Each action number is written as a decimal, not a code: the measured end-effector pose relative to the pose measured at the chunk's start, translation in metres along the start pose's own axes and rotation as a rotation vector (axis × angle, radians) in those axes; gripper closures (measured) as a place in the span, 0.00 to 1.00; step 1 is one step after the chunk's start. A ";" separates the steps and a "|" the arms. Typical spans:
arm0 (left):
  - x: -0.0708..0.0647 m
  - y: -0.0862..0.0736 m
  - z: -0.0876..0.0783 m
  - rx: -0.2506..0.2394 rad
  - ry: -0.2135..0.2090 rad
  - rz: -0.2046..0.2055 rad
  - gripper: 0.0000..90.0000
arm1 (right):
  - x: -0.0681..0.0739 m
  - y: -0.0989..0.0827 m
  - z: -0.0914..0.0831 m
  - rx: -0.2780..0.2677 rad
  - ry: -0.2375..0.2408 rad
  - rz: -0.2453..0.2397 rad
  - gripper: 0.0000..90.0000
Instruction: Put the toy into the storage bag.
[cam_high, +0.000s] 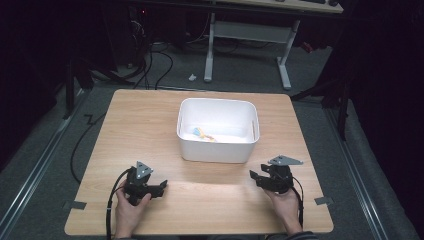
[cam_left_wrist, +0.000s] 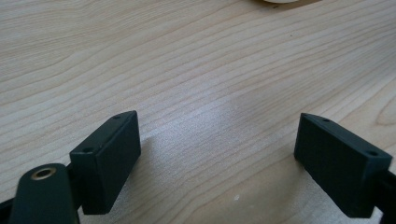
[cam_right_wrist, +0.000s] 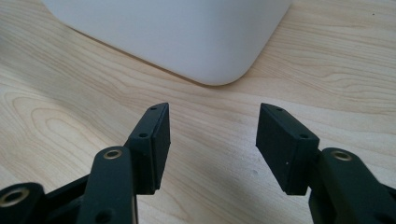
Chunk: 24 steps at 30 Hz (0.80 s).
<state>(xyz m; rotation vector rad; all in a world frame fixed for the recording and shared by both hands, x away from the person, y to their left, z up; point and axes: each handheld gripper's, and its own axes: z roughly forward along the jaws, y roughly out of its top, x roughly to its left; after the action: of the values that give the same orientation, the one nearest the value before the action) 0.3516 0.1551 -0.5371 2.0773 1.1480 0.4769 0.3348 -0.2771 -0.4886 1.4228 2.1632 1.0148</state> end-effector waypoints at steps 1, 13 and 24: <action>0.000 0.000 0.000 0.000 0.000 0.000 0.17 | 0.001 -0.001 0.001 0.003 0.001 0.003 0.50; 0.000 0.000 0.000 0.000 0.000 0.000 0.17 | 0.010 -0.007 0.014 0.003 -0.008 -0.024 0.50; 0.000 0.000 0.000 0.000 0.000 0.001 0.17 | 0.018 -0.012 0.025 0.020 -0.022 -0.065 0.50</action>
<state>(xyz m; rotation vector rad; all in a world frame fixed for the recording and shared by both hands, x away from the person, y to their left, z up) 0.3516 0.1550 -0.5371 2.0780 1.1478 0.4772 0.3353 -0.2548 -0.5125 1.3568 2.1943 0.9531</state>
